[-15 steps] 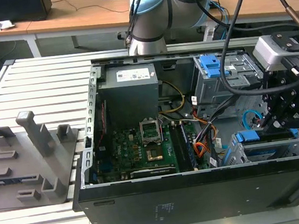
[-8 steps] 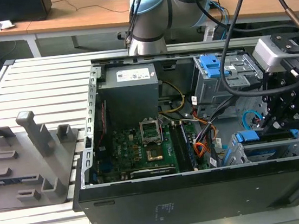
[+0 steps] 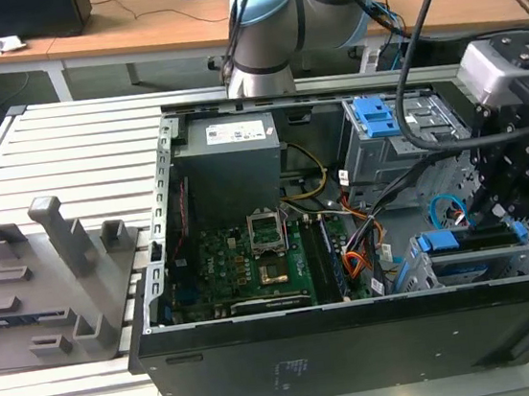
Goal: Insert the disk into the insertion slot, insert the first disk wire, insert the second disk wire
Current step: 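Insert the second disk wire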
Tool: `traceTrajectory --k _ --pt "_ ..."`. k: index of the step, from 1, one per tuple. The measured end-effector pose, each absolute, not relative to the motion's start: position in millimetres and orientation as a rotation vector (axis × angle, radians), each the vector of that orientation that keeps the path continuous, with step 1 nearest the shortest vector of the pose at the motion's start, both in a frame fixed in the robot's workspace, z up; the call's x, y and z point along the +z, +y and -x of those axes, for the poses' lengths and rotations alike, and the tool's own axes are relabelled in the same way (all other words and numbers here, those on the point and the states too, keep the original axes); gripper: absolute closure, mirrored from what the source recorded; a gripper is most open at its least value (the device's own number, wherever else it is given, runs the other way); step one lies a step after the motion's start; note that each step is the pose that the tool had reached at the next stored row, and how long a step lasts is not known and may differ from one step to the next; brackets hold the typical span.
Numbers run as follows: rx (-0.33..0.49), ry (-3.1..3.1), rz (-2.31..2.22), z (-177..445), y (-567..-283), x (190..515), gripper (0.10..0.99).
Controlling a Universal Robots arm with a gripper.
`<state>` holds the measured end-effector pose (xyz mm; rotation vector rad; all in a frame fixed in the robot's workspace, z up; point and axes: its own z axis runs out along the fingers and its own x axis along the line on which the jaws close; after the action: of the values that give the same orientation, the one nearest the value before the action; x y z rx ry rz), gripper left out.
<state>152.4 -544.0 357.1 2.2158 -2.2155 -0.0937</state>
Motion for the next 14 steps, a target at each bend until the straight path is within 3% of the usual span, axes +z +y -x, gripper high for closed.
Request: traceTrajectory --k 4,6,14 --pt "-0.094 -2.215 -2.216 -152 -541 377 0.867" --pt "-0.094 -2.215 -2.216 -152 -539 382 0.98" --pt "-0.093 -2.215 -2.216 -152 -538 387 0.98"
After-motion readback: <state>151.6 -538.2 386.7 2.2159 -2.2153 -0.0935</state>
